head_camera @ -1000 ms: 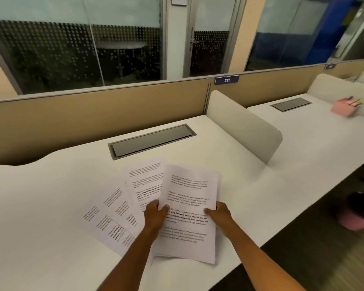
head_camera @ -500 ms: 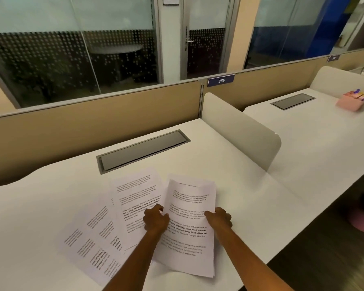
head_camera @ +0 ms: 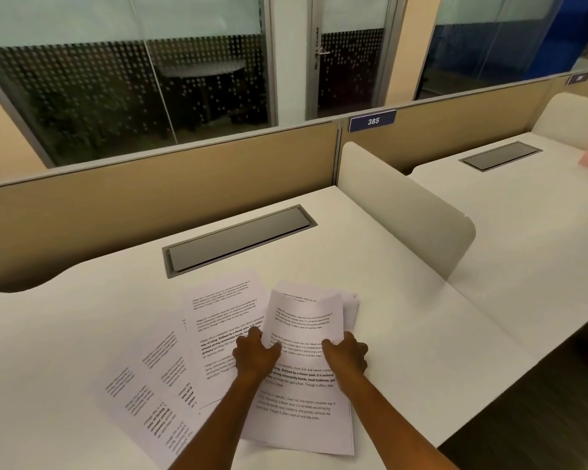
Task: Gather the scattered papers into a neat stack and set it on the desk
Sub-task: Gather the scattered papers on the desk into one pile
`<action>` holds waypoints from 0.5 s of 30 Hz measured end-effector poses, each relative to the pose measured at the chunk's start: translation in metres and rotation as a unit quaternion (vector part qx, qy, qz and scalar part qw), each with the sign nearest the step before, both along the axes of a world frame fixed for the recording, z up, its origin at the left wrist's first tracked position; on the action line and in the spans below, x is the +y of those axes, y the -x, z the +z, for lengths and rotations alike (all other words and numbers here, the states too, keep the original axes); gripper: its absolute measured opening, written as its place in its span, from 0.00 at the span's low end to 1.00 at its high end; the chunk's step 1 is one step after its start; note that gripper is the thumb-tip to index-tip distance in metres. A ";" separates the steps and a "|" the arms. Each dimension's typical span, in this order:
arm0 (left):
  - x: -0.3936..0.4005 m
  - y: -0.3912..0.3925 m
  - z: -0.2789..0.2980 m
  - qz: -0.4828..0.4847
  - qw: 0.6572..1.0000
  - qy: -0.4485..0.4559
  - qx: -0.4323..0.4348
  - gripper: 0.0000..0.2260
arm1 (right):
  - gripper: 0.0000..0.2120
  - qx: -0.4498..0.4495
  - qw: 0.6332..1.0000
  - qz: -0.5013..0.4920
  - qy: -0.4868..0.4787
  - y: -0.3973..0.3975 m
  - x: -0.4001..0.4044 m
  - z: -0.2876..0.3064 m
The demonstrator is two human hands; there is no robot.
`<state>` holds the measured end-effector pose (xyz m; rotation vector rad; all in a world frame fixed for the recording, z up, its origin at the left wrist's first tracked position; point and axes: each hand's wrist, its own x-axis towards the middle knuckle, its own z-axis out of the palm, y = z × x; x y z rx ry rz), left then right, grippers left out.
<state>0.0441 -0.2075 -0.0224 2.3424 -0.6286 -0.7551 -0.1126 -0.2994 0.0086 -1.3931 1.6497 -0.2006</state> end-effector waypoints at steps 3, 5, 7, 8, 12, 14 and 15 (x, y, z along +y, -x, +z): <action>-0.001 0.003 0.012 0.011 1.000 0.020 0.017 0.21 | 0.23 -0.049 0.999 -0.016 -0.005 0.004 -0.002 0.001; 0.000 0.005 0.017 0.027 0.997 0.046 0.055 0.22 | 0.24 -0.085 0.996 -0.035 -0.014 0.006 -0.003 0.001; 0.000 0.006 0.018 0.038 0.993 0.062 0.088 0.24 | 0.26 -0.119 0.991 -0.055 -0.020 0.008 -0.005 -0.001; 0.000 0.006 0.019 0.044 0.992 0.067 0.102 0.25 | 0.27 -0.133 0.989 -0.063 -0.026 0.008 -0.005 -0.001; 0.002 0.007 0.025 0.073 0.975 0.087 0.192 0.28 | 0.35 -0.171 0.980 -0.081 -0.056 0.011 -0.011 0.007; 0.004 0.007 0.024 0.089 0.965 0.101 0.226 0.27 | 0.38 -0.164 0.981 -0.078 -0.067 0.011 -0.014 0.006; 0.006 0.007 0.022 0.098 0.963 0.103 0.227 0.27 | 0.38 -0.157 0.982 -0.074 -0.070 0.011 -0.015 0.004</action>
